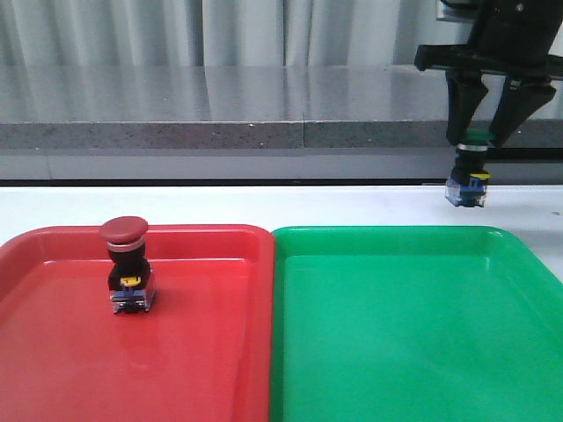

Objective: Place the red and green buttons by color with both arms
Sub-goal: 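Lift the green button and carry it nearer, over the green tray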

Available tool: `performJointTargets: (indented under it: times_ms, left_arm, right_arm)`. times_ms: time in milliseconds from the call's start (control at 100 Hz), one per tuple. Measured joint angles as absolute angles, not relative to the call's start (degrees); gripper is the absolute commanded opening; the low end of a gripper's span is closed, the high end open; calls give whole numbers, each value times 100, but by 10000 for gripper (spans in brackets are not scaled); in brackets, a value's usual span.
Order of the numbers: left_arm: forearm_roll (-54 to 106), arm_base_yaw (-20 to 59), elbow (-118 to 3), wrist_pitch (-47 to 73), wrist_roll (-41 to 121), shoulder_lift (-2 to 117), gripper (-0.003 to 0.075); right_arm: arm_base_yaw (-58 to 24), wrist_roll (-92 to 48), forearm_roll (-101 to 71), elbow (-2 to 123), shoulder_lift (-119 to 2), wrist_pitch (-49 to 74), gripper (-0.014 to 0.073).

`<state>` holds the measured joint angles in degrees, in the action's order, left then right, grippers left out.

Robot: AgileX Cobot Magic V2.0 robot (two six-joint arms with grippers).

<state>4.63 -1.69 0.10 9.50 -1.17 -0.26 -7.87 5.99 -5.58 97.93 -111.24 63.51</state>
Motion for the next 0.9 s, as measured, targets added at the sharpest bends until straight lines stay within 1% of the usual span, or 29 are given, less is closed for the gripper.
performJointTargets:
  times_ms: [260, 470, 630, 900]
  left_arm:
    - [463, -169, 10, 950, -117, -26, -20]
    - [463, -169, 10, 950, -117, -26, -20]
    - [463, -169, 10, 950, -117, -26, -20]
    - [463, -169, 10, 950, -117, -26, -20]
  right_arm:
    - [-798, 614, -972, 9970, -10862, 6947, 206]
    - [-1046, 624, -1044, 9781, -10633, 7006, 206]
    - [-1367, 716, -1047, 9385, -10402, 6749, 206]
    - [-2022, 913, -1086, 8243, -10011, 5900, 206]
